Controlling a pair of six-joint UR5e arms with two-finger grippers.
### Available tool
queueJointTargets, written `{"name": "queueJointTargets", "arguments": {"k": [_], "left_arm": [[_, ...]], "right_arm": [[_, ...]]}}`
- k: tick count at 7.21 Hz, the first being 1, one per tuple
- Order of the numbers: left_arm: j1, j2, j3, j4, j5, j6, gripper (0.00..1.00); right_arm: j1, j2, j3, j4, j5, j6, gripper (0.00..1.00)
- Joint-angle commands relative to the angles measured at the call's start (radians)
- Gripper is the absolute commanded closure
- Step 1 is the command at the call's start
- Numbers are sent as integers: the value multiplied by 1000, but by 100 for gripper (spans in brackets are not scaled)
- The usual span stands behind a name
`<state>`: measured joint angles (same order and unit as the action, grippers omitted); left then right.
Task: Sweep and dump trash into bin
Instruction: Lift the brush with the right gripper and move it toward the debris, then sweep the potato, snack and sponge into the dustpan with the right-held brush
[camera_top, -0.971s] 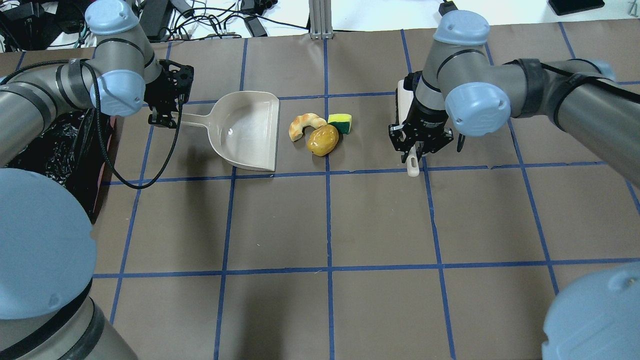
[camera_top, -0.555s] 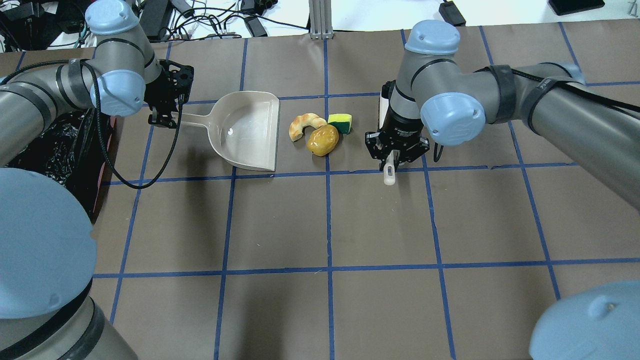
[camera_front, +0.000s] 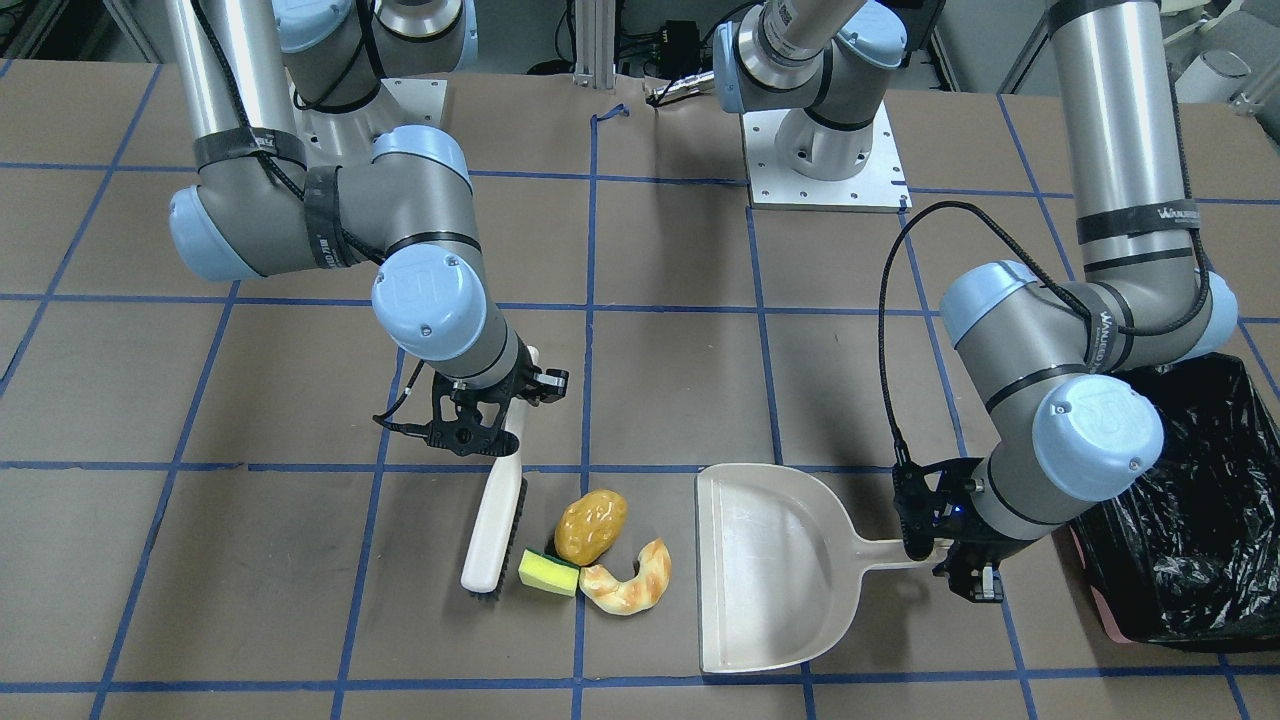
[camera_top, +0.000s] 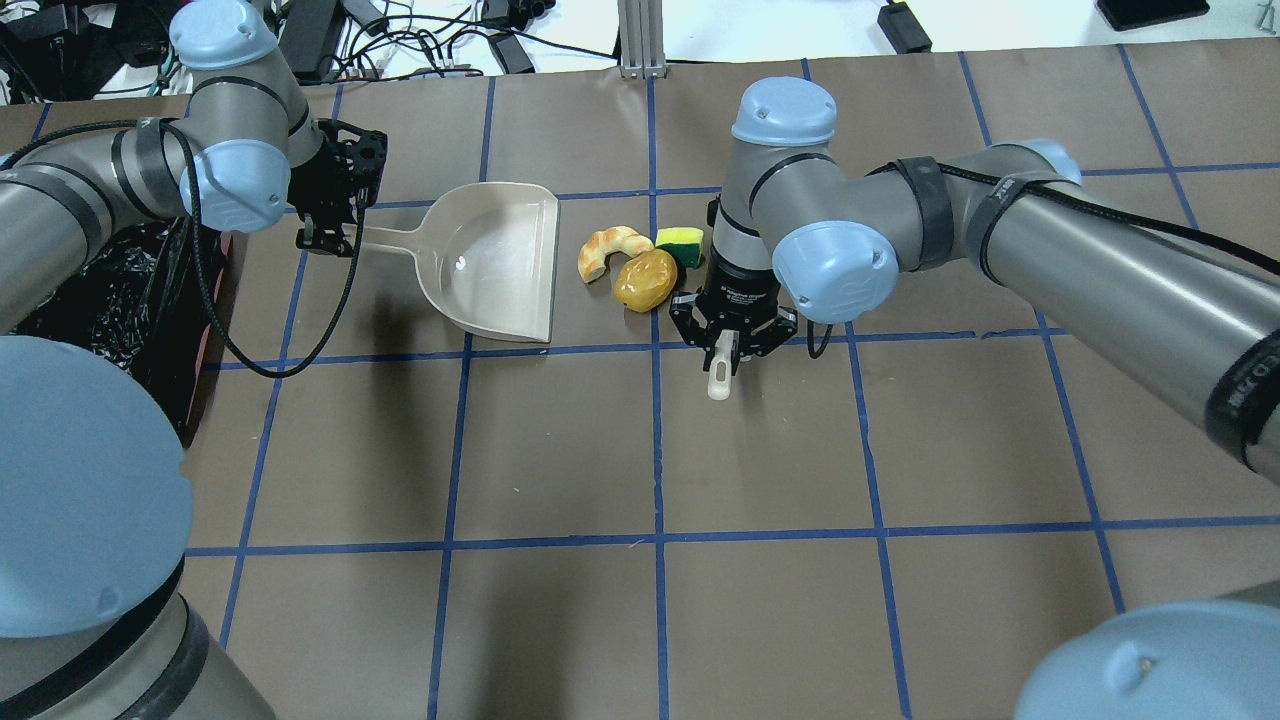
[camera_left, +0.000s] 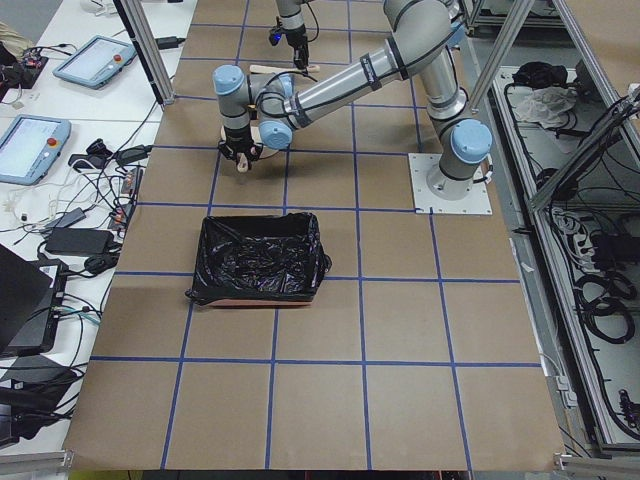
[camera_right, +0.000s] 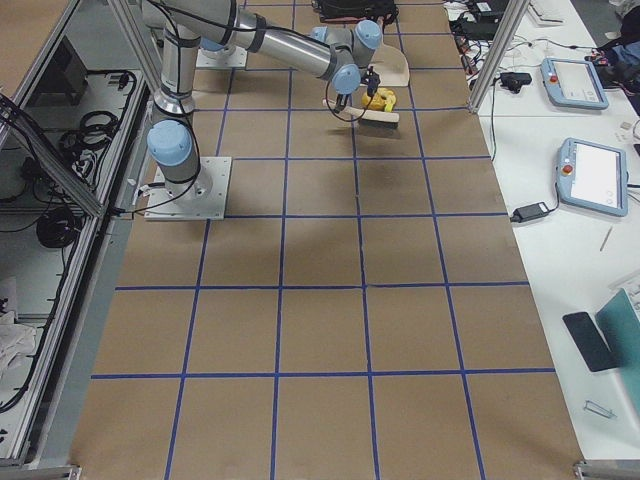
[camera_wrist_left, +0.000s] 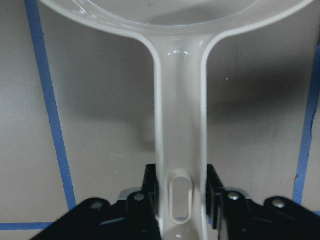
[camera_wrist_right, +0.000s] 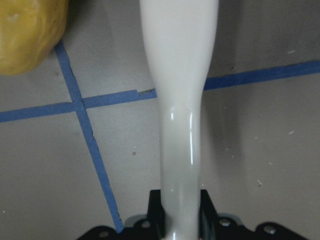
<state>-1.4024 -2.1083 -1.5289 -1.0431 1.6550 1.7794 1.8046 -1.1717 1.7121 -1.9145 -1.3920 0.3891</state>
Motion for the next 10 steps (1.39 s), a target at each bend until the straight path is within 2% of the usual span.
{"name": "queueJointTargets", "arguments": {"k": [1,4,10], "left_arm": [[0,-1,0,0,0,0,87],[0,-1,1,0,0,0,87],[0,1,0,0,-3,0,87]], "right_arm": [[38,6,-17,-3,10,42,100],[123,111,-149,-3,11,158,100],[222,225,-310,-21,83,308,100]]}}
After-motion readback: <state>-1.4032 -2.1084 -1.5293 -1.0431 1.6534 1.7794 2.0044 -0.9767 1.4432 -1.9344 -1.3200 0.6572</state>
